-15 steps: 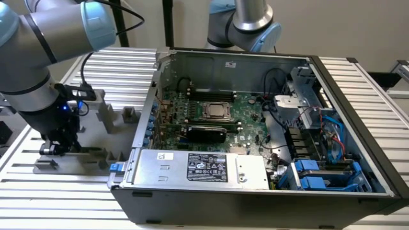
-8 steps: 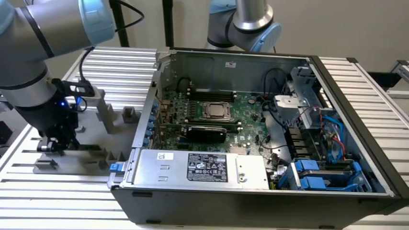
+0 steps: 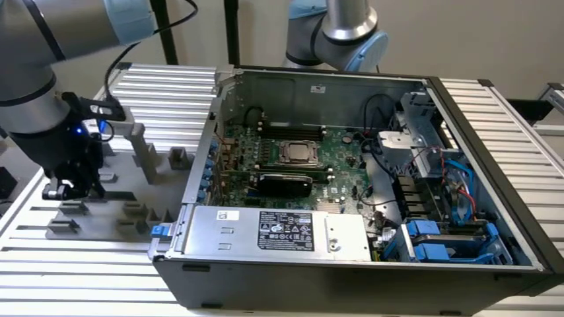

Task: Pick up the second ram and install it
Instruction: 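Pick up the second ram and move it above second insertion slot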

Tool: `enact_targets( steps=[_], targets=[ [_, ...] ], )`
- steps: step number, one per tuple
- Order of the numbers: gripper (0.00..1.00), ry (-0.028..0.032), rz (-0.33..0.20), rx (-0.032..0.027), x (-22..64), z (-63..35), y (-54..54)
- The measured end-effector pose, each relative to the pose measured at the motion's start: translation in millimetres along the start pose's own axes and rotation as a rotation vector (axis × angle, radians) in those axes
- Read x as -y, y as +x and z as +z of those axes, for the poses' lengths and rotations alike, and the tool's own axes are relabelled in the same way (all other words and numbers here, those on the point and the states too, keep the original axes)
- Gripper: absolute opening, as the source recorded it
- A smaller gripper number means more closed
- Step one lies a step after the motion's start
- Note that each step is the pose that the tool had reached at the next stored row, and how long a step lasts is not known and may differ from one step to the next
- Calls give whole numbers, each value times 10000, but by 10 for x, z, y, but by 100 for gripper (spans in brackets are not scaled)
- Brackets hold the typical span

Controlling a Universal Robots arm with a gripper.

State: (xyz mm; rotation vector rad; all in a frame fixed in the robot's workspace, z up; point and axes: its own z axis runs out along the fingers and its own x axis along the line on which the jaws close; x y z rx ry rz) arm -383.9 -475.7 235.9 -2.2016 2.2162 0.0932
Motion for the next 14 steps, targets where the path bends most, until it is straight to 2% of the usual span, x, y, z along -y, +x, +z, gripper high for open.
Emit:
enact_targets(
  steps=[9, 14],
  targets=[
    [0, -1, 1, -11, 0, -362, -21],
    [0, 1, 1, -36, 34, -589, -33]
  ],
)
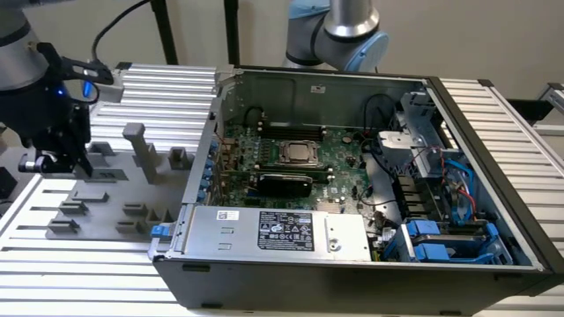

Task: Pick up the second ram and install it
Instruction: 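Pick up the second ram and move it above second insertion slot, then insert the second ram into the second slot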

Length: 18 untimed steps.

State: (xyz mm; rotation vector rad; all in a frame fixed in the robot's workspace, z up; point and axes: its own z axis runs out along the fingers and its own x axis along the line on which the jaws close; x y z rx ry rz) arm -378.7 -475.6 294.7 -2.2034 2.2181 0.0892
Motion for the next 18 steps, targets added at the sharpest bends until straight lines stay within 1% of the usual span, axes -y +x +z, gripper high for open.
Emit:
enact_targets(
  steps=[5, 10, 13, 18],
  targets=[
    [0, 0, 1, -29, 84, -230, -12],
    [0, -1, 2, -42, 215, -464, -25],
    [0, 0, 2, -45, 319, -600, -32],
    [0, 1, 2, -46, 535, -835, -45]
  ],
)
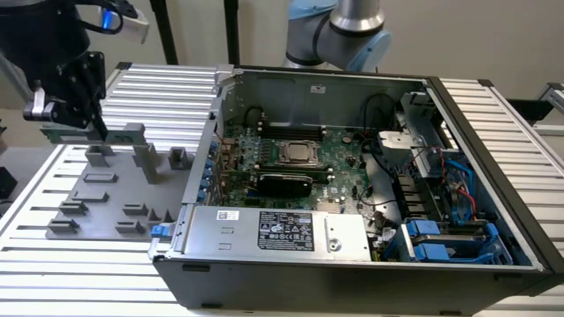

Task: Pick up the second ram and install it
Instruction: 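Insert the second ram into the second slot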

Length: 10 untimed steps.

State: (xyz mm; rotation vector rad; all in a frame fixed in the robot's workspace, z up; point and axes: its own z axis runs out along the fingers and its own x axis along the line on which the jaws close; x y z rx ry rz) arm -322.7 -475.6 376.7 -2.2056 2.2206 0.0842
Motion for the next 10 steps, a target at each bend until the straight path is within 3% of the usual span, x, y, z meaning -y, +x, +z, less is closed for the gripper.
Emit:
enact_targets(
  steps=[6, 10],
  targets=[
    [0, 0, 0, 0, 264, -269, -14],
    [0, -1, 0, 0, 442, -382, -20]
  ],
)
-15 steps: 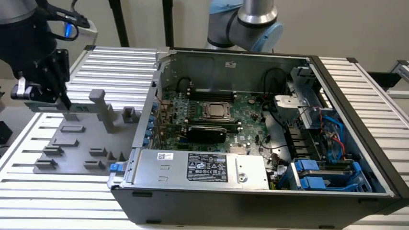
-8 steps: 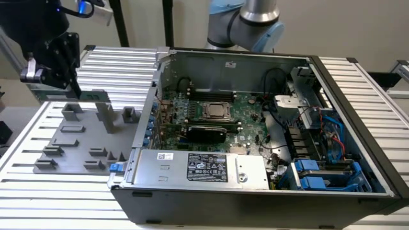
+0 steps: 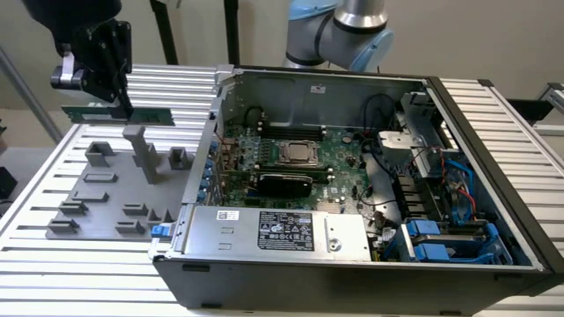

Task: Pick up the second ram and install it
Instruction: 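Insert the second ram into the second slot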

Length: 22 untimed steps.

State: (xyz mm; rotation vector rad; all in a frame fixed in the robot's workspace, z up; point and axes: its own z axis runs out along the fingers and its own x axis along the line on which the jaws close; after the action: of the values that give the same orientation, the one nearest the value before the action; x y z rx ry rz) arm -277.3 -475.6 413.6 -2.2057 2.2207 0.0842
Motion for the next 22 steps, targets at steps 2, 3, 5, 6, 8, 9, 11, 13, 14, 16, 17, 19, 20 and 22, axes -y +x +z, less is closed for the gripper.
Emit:
enact_targets(
  steps=[2, 3, 5, 6, 8, 9, 11, 13, 14, 16, 17, 19, 20, 22],
  targets=[
    [0, 0, 0, 0, 92, -40, -2],
    [0, 0, 0, 0, 135, -55, -3],
    [0, 0, 0, -1, 225, -72, -4],
    [0, -1, 0, -1, 273, -76, -5],
    [0, 0, 0, 0, 363, -79, -6],
    [0, 0, -1, 0, 408, -81, -6],
    [0, 0, 1, 3, 498, -84, -7],
    [0, 0, 0, 8, 589, -86, -7],
    [0, 0, 0, 10, 634, -87, -8],
    [0, -1, 0, 11, 725, -91, -8],
    [0, 0, 0, 12, 770, -92, -9],
    [0, 0, 0, 18, 863, -93, -9],
    [0, 0, 0, 21, 908, -92, -10],
    [0, 0, -1, 22, 1001, -83, -10]
  ],
)
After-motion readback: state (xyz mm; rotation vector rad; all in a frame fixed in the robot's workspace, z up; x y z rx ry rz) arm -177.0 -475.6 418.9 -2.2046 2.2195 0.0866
